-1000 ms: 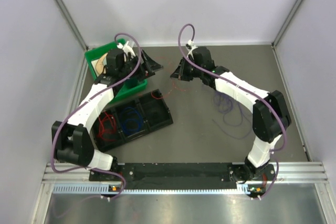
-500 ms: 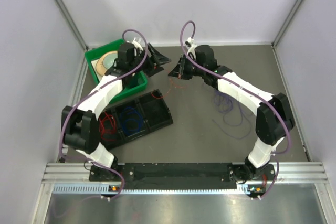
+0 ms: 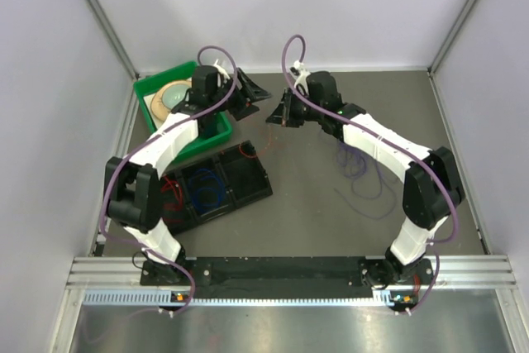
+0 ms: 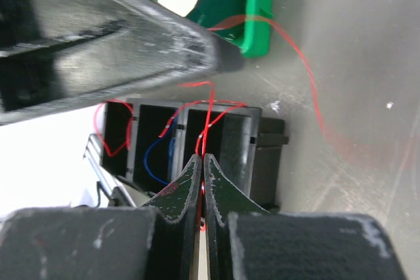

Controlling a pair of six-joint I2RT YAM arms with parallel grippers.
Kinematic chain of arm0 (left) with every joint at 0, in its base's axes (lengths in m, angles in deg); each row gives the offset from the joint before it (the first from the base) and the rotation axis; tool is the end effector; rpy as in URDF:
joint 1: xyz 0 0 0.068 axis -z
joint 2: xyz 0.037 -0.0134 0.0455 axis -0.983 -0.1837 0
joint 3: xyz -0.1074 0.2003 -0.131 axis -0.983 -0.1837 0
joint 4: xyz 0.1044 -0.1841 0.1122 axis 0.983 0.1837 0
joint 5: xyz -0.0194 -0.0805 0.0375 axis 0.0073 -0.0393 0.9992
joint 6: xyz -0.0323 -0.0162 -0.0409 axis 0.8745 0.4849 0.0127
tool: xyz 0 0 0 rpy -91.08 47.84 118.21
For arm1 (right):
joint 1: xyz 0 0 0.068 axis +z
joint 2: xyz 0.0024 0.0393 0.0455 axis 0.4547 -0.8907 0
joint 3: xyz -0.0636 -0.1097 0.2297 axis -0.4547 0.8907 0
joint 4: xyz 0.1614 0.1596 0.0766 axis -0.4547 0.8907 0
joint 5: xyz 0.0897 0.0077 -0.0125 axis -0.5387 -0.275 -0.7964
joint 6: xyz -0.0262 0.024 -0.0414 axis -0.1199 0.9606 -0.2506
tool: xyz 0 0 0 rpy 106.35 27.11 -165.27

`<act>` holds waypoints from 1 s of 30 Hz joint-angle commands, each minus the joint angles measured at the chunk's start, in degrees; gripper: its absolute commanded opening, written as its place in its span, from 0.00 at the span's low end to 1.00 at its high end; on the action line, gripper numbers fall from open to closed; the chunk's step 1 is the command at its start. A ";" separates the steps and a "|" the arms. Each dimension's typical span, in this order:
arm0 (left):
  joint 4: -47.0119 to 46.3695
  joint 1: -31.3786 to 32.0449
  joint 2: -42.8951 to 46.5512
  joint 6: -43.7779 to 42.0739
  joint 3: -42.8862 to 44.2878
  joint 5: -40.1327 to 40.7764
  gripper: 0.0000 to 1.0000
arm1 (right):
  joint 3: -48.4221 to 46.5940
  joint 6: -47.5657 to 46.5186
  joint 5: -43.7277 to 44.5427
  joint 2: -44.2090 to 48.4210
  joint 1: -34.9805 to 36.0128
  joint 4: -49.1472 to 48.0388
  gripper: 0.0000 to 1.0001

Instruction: Untangle the cables

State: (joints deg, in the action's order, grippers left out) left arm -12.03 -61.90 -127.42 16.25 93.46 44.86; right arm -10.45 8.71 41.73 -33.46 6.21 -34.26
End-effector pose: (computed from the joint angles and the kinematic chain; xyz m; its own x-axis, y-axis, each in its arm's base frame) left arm 0.3514 -0.1280 0.3026 -0.7658 -0.5371 -0.3537 0.0414 0.5077 -0.8606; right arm 0.3126 0.2226 0.3028 -0.7692 0.1384 -0.6238 -0.4364 0.5993 0.6711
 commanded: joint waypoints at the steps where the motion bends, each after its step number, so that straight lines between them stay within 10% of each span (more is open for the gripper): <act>1: 4.30 -0.03 5.03 -4.01 4.78 0.77 0.77 | -3.05 -3.46 2.96 2.87 0.41 1.93 0.00; 25: 14.52 2.69 4.68 -12.10 0.31 9.38 0.77 | -5.08 2.06 15.45 -11.54 -7.14 0.19 0.00; 29: 16.97 3.92 4.34 -16.23 1.00 13.15 0.79 | -8.22 0.85 9.29 -14.18 -8.30 2.10 0.72; 30: 18.37 4.27 3.99 -17.98 1.44 14.12 0.79 | -8.58 0.32 9.29 -13.83 -8.29 3.25 0.77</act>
State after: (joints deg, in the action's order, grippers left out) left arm 3.91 -58.69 -123.60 4.60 93.31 54.52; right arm -13.56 10.20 53.58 -47.25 -1.39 -31.51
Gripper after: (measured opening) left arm 0.781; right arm 0.640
